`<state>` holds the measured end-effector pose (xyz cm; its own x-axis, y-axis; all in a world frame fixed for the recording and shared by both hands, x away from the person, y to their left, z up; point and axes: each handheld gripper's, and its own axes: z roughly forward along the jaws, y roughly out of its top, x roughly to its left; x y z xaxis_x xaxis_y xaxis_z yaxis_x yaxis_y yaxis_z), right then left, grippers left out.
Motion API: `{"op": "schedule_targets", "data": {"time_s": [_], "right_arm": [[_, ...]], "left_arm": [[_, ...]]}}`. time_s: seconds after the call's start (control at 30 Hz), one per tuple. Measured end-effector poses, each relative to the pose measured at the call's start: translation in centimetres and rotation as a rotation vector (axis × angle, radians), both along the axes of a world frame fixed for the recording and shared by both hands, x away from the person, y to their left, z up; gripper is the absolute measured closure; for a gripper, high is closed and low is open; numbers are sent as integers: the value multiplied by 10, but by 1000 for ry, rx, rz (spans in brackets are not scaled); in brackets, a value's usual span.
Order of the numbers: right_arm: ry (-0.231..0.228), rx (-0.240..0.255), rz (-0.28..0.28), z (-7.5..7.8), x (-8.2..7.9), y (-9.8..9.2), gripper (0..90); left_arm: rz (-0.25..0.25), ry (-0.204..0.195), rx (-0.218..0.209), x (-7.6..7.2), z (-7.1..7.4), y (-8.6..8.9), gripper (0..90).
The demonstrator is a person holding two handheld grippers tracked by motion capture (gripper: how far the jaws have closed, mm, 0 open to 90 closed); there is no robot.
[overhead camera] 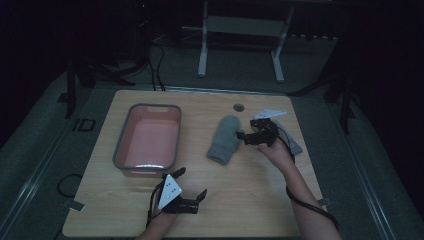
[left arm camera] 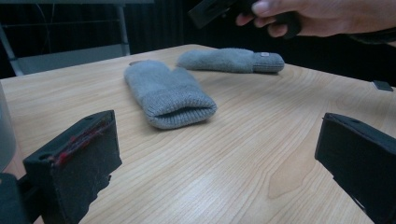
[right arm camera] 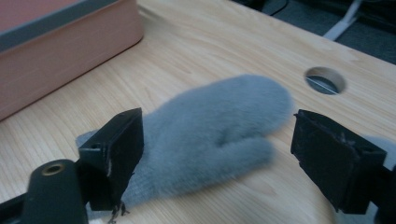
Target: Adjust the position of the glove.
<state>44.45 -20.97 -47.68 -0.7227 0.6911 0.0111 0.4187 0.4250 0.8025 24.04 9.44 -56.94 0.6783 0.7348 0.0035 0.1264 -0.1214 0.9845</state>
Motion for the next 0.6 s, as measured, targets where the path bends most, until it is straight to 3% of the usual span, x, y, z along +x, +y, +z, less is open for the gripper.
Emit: {"op": "schedule_targets", "data": {"time_s": [0.1,0.33,0.47,0.5,0.6], "right_arm": [[10,-57,39,-8,4,14,177],[38,-102,107,-32,11,38,237],[36,-110,98,-41,15,44,297],[37,-109,91,-45,18,45,358],[40,-113,59,-51,24,48,380]], "left_arm": [[-4,2,-3,0,0,0,2],[-8,7,-11,0,0,1,2],[-8,5,-8,0,0,0,2],[-9,4,-7,0,0,0,2],[-9,6,-10,0,0,0,2]]}}
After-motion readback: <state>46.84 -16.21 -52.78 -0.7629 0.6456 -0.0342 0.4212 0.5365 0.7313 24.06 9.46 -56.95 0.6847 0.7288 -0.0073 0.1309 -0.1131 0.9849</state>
